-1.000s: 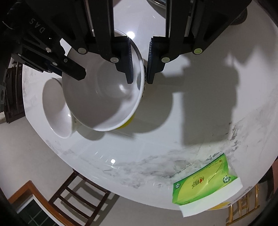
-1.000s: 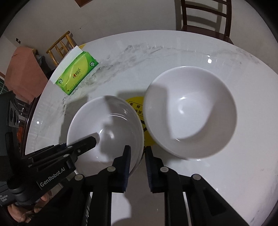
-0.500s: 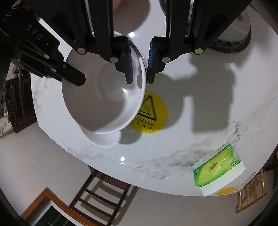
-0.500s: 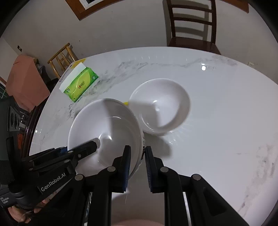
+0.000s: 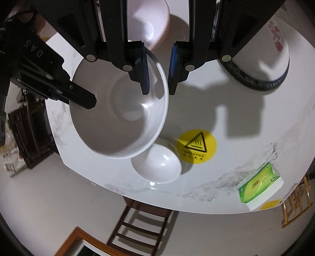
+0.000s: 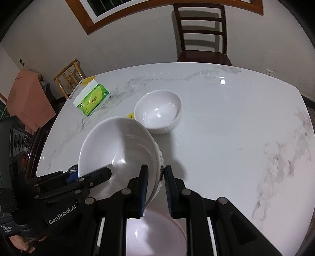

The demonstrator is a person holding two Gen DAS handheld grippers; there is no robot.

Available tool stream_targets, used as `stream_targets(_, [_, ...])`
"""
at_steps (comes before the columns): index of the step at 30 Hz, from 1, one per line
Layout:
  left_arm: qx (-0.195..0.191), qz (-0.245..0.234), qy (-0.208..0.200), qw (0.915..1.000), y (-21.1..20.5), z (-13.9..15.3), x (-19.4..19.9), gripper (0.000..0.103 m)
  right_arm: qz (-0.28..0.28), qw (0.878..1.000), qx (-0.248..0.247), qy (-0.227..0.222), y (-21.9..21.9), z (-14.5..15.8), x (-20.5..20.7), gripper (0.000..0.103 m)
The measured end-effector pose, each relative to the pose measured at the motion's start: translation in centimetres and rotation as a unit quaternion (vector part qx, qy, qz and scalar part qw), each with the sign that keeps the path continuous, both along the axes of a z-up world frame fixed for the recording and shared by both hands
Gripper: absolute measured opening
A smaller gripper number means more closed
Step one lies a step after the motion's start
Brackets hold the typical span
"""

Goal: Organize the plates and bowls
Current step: 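Lift the white ribbed bowl and carry it toward the pink bowl, then lower the white ribbed bowl into the pink bowl with both tools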

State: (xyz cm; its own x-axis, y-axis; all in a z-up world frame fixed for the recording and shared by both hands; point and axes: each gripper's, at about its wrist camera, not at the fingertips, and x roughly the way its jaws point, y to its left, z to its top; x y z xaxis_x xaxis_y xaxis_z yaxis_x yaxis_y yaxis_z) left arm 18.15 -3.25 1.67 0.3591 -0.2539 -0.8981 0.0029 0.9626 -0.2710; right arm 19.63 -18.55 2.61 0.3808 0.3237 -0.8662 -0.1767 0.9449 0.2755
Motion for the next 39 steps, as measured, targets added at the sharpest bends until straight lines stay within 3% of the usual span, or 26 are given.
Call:
stream_targets(7, [-0.001,-0.015,0.010,0.9998,-1.1,0.3,-4.1,0.016,-0.003,1.000,0.000,0.003,-0.8,-0.1,-4.6,0.017])
stream_targets(17, [0.012,-0.034,0.040,0.9986,-2.2,-1.6,-8.3,0.015,-0.005,0.999,-0.002,0.036,-1.3,-2.9,-9.7,0.017])
stream_targets(26, [0.034,-0.049,0.066,0.9960,-3.5,-3.8,-9.2,0.016,-0.014,0.998,0.000,0.069,-2.2,-5.7,-10.8,0.017])
stream_targets(39, [0.061,-0.065,0.098,0.9912,-4.8,-5.9,-8.4,0.016,-0.006,0.996,-0.020,0.086,-2.1,-6.9,-9.4,0.017])
